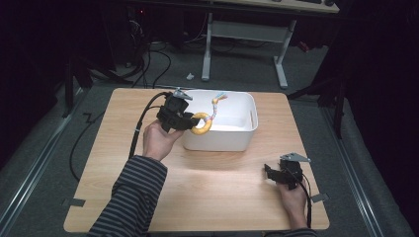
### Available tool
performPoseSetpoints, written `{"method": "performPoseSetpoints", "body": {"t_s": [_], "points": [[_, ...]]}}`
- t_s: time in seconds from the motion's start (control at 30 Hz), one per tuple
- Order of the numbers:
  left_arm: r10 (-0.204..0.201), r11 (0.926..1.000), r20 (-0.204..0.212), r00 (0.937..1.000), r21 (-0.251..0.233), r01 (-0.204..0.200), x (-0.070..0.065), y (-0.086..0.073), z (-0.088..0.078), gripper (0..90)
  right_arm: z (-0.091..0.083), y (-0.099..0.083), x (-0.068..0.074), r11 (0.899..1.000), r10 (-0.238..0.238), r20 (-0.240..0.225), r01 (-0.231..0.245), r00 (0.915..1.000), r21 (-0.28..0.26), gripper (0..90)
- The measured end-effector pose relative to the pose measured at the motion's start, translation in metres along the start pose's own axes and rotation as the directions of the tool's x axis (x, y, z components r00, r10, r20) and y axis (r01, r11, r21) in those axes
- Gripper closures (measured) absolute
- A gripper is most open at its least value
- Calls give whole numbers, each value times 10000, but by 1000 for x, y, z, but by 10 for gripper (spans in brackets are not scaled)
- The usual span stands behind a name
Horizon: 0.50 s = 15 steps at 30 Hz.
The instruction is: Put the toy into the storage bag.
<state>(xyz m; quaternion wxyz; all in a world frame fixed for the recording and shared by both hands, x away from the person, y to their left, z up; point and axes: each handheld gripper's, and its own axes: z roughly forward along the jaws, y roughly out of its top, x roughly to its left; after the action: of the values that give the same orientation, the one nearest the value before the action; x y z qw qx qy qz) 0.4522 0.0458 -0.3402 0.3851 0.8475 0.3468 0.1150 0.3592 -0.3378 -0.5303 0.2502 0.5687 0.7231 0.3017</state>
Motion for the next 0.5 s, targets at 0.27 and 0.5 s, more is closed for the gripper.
{"method": "performPoseSetpoints", "body": {"t_s": [0.27,0.5], "points": [[-12,10000,-197,9998,39,13,4,8,8,674,0,0,0,10000,2,-4,-2,10000,-1,296],[46,9998,-305,9995,186,-41,3,13,20,674,0,0,0,10000,15,-6,-15,10000,4,296]]}}
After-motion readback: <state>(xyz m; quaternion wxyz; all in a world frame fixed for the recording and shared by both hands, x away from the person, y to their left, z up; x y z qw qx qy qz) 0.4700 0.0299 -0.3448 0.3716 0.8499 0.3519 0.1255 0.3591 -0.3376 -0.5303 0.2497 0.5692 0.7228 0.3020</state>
